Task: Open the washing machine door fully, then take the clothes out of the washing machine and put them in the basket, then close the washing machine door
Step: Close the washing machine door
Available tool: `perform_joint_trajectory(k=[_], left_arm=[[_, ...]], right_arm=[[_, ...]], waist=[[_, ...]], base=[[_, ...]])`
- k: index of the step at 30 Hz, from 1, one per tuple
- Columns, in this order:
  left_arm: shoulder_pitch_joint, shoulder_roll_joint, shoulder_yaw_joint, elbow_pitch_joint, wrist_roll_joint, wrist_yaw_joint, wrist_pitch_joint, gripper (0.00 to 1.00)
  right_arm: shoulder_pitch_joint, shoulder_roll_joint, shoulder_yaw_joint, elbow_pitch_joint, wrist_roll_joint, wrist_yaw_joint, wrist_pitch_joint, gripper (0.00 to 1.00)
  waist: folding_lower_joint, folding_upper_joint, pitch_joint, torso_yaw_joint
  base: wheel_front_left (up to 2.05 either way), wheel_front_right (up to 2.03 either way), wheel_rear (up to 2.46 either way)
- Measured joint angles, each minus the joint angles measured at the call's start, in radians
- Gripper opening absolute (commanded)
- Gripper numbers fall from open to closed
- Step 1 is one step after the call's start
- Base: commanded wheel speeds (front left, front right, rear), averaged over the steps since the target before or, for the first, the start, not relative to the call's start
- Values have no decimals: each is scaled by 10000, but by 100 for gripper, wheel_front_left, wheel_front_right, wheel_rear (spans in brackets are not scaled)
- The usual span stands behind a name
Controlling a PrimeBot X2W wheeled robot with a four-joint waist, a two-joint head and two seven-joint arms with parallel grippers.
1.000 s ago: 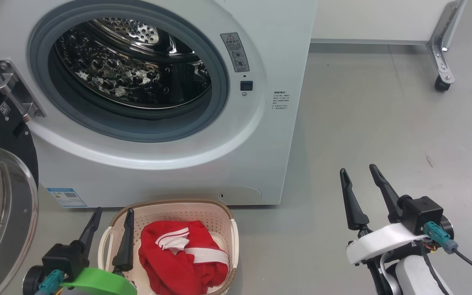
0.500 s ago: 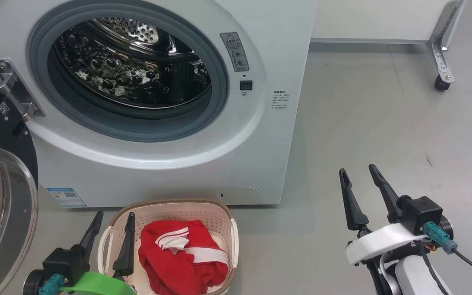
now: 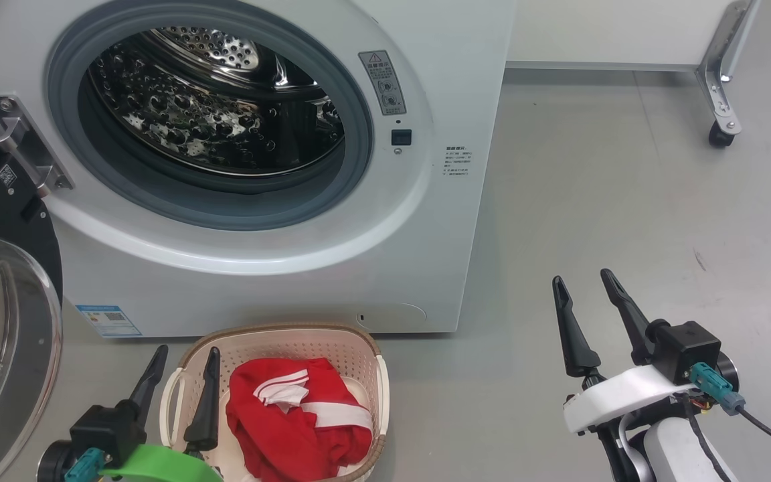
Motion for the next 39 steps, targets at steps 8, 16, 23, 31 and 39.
perform_joint_trajectory(k=[8, 16, 23, 31, 39], left_arm=[[3, 0, -2, -4, 73, 0, 0, 100], [11, -2, -4, -6, 75, -2, 0, 100], [13, -2, -4, -13, 77, 0, 0, 100], [14, -2, -2, -48, 84, -2, 0, 100], [15, -6, 44, -228, 188, -2, 0, 100]], right_arm=[[0, 0, 13, 6, 0, 2, 0, 100], [0, 0, 27, 15, 0, 4, 0, 100], [0, 0, 31, 19, 0, 4, 0, 100], [0, 0, 31, 19, 0, 4, 0, 100], [-1, 0, 29, 19, 0, 4, 0, 100]], waist=[[0, 0, -30, 1], [0, 0, -46, 3], [0, 0, -22, 9], [0, 0, 25, 14], [0, 0, 69, 25]], base=[[-30, 30, 0], [-54, 54, 0], [-78, 78, 0], [-101, 101, 0], [-116, 116, 0]])
